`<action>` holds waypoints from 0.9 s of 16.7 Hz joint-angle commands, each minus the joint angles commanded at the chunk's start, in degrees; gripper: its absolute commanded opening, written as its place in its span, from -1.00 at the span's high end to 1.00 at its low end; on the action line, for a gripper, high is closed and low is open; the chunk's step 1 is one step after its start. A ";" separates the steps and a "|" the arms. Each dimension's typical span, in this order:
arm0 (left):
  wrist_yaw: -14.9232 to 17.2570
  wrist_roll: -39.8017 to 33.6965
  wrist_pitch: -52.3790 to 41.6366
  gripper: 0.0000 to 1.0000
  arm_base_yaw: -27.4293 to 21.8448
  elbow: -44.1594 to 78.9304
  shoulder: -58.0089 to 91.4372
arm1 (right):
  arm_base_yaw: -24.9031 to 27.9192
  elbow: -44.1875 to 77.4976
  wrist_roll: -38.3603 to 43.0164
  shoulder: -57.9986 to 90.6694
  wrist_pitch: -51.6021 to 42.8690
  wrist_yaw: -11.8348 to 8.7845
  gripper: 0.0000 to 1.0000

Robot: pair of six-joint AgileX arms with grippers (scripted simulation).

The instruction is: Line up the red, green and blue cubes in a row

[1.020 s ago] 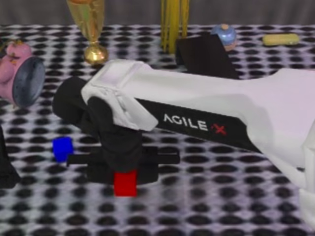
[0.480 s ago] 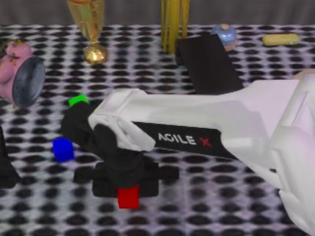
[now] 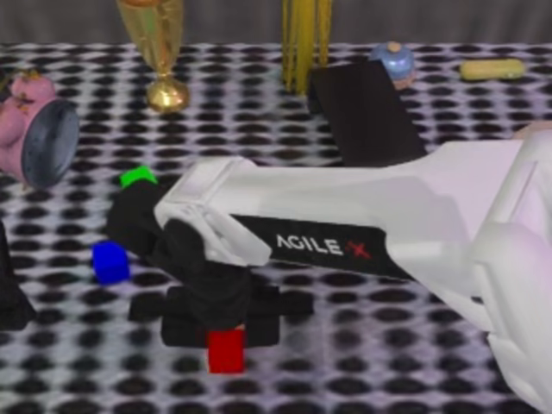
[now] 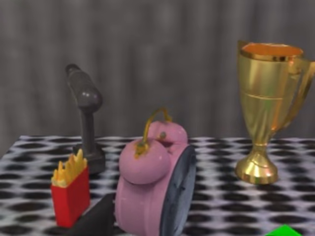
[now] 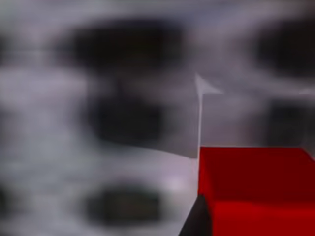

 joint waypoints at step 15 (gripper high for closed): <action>0.00 0.00 0.00 -1.00 0.00 0.00 0.00 | -0.09 0.20 0.00 -0.06 -0.20 0.00 -1.00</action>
